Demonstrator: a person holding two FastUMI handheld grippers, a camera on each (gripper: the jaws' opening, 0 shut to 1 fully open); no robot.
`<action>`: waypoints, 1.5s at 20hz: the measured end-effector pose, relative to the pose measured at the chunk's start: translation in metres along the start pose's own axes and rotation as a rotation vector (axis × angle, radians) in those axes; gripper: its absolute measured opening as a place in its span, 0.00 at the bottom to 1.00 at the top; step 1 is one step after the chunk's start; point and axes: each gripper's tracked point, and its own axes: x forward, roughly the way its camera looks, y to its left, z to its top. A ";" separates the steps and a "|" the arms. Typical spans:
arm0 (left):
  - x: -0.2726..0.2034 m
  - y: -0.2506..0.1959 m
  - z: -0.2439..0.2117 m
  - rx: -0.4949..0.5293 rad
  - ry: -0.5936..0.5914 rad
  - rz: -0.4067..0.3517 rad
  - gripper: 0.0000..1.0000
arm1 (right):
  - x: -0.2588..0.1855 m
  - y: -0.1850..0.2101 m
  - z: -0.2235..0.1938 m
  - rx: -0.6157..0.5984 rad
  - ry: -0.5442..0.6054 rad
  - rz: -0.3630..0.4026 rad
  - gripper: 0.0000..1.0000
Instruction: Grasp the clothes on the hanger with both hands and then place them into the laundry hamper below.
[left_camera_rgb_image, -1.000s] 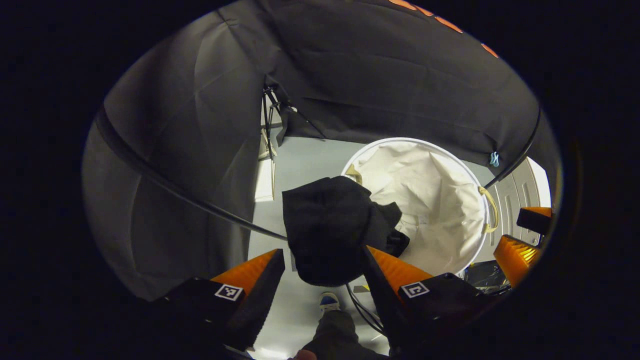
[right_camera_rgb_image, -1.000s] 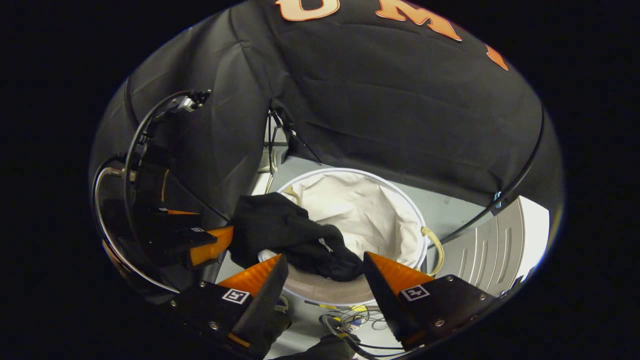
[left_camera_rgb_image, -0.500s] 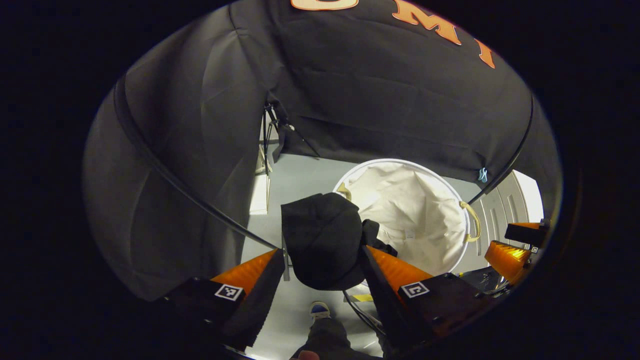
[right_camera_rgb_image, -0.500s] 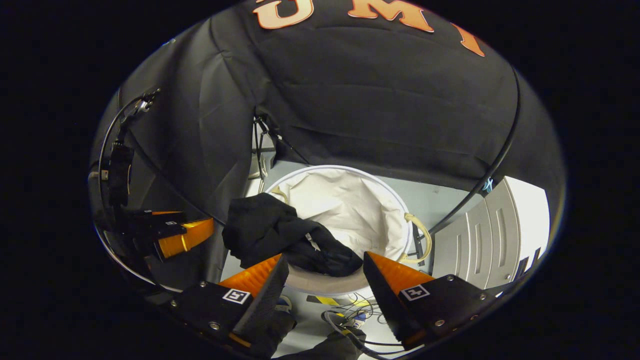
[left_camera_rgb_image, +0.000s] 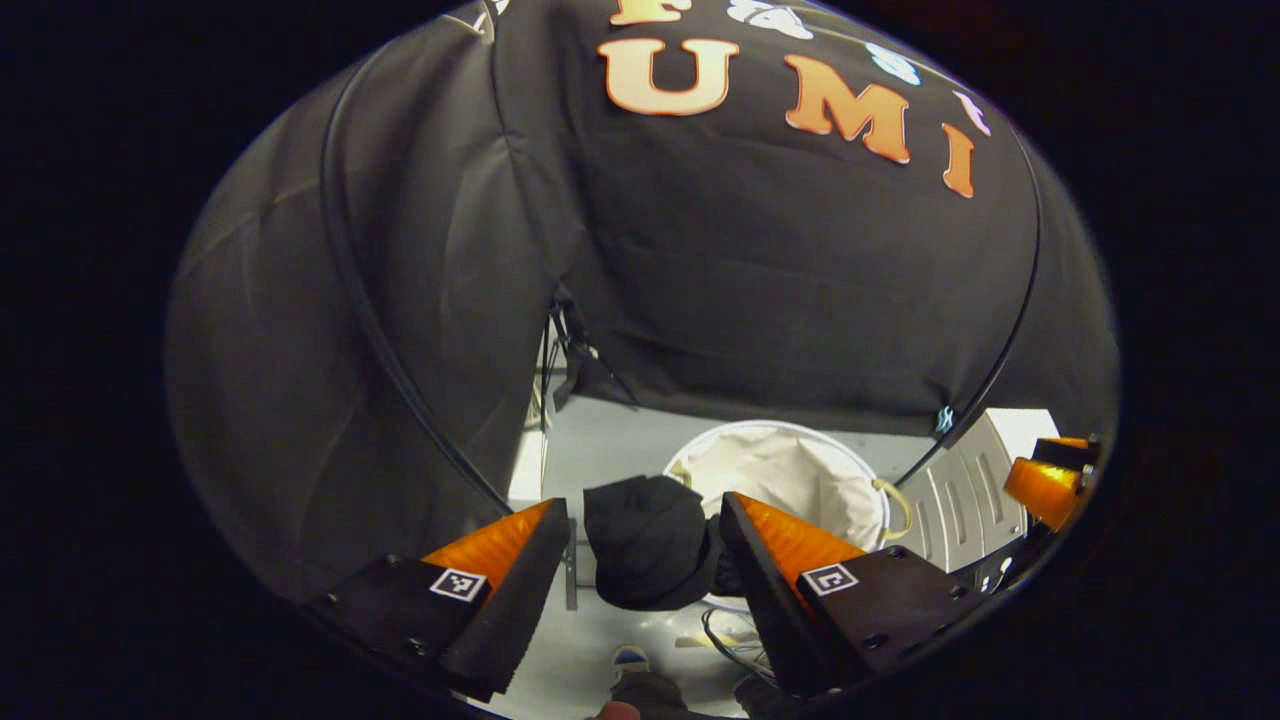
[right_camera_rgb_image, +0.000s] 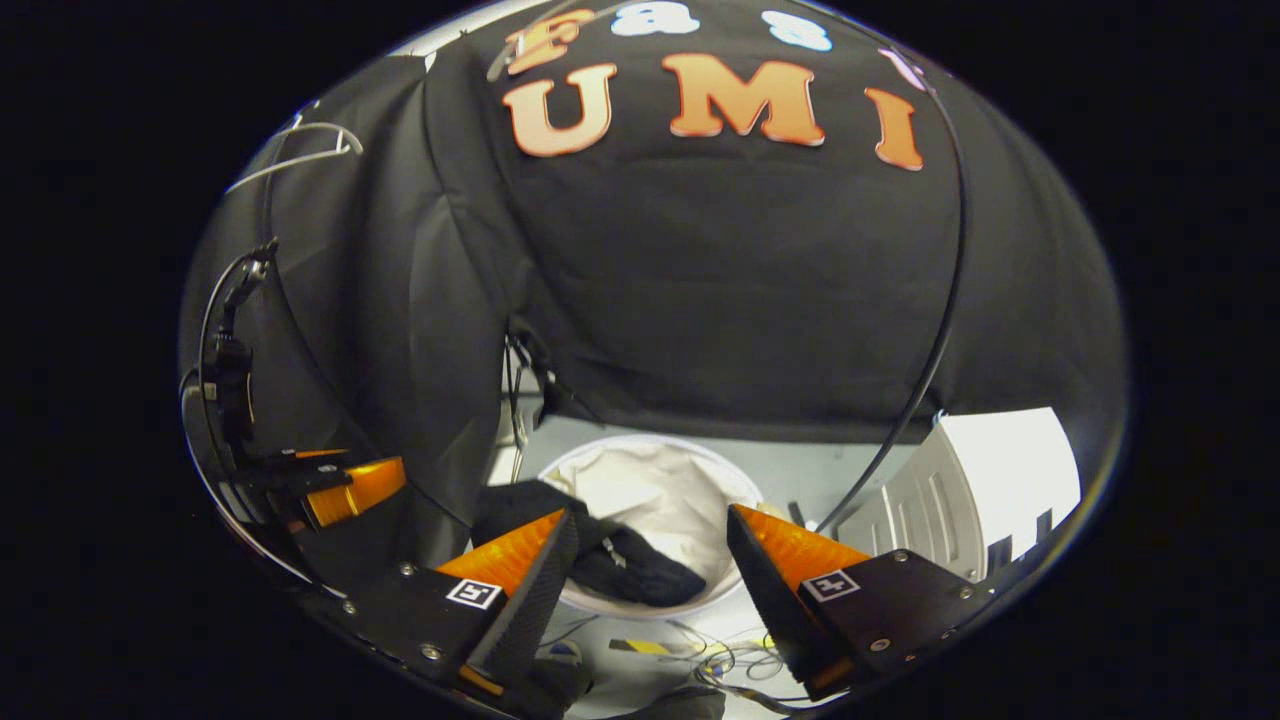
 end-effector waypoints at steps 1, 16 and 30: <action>-0.014 0.003 0.017 0.000 -0.044 0.002 0.99 | -0.016 -0.006 0.020 -0.005 -0.052 -0.012 0.93; -0.183 -0.031 0.239 -0.073 -0.585 -0.095 0.97 | -0.192 -0.048 0.235 -0.009 -0.577 -0.132 1.00; -0.210 -0.066 0.284 -0.045 -0.704 -0.137 0.94 | -0.272 -0.086 0.245 -0.030 -0.711 -0.208 0.92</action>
